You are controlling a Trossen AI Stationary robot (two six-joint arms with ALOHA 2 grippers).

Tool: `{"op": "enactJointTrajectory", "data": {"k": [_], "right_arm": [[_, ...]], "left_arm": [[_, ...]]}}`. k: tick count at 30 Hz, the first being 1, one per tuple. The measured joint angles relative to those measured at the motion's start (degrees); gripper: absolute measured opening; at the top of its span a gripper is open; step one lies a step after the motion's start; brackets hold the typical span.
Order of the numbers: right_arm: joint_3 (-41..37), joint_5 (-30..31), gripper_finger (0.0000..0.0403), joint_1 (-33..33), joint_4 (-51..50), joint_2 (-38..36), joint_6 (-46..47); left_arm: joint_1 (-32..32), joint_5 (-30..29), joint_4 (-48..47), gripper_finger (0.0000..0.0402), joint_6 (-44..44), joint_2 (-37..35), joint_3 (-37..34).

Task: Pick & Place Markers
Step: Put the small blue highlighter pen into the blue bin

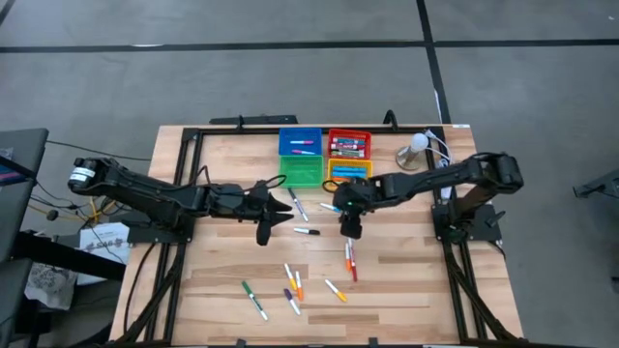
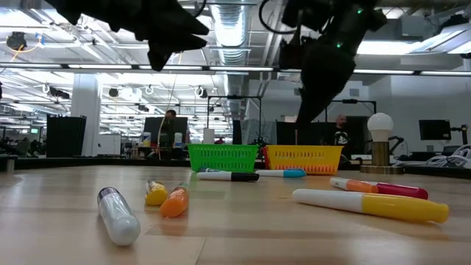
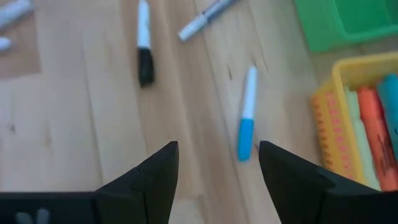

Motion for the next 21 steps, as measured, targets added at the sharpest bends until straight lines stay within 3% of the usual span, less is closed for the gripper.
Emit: {"op": "enactJointTrajectory", "data": {"k": [13, 21], "right_arm": [[0.2, 0.4, 0.0205, -1.0, 0.7, 8.5, -2.8], [0.7, 1.5, 0.0209, -2.7, 1.3, 9.8, -2.8]], "left_arm": [[0.1, -1.5, 0.7, 0.0113, 1.7, -14.3, -6.7], [0.1, -1.8, 1.1, 0.0113, 1.6, -18.7, -9.6]]}}
